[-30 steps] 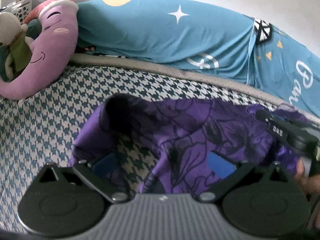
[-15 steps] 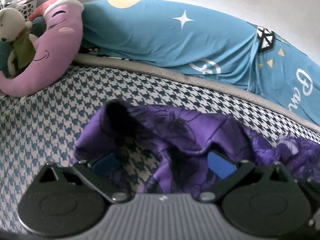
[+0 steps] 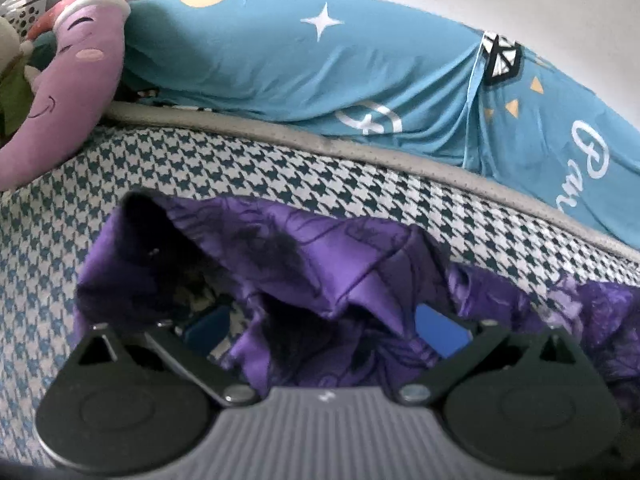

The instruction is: Fold clothes

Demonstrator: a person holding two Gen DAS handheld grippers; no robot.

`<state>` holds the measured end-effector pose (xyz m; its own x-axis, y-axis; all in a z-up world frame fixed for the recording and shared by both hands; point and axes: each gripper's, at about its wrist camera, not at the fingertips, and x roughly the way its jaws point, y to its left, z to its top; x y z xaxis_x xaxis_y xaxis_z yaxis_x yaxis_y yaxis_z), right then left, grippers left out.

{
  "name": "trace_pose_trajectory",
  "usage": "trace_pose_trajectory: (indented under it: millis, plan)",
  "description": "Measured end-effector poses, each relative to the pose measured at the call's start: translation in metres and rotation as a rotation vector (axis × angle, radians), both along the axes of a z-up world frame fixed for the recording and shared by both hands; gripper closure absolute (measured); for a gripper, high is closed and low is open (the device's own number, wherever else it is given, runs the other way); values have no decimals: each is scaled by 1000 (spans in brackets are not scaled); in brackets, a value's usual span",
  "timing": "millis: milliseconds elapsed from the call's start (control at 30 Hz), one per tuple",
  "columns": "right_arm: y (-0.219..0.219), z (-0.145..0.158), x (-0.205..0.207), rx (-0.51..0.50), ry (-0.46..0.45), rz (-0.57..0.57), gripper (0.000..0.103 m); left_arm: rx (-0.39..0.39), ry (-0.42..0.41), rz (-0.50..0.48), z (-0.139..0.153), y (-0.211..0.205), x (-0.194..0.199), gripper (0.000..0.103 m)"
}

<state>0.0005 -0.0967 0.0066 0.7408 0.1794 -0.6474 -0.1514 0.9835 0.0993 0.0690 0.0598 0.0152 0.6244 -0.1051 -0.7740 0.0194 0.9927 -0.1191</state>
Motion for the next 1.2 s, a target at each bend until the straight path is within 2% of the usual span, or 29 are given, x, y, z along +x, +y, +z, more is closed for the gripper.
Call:
trace_pose_trajectory:
  millis: [167,300,500,567,700,867,933,1000,1100,1200]
  plan:
    - [-4,14,-4,-10,-12,16,89,-52,90,42,-26,10,23,0]
    - [-14,32,-4,24,-29,17,88,-11,67,24,-29,6,21,0]
    - [-36,62,6,97,-134,-59,87,-3,70,13,-28,8,19,0]
    - [-42,68,12,96,-167,-83,81,2,70,11,-28,9,19,0]
    - [-52,69,29,115,-183,-137,58,20,66,5,-28,7,16,0]
    - [-52,49,54,115,-88,-95,57,39,60,-5,-27,5,14,0]
    - [-50,39,63,115,-36,-63,58,42,61,-4,-27,3,14,0]
    - [-51,31,67,102,-6,-61,81,43,63,-1,-26,0,14,0]
    - [-59,34,67,127,-14,-49,89,42,64,-2,-22,-1,13,0]
    - [-70,48,67,186,-74,-61,90,35,61,-4,-18,-3,11,0]
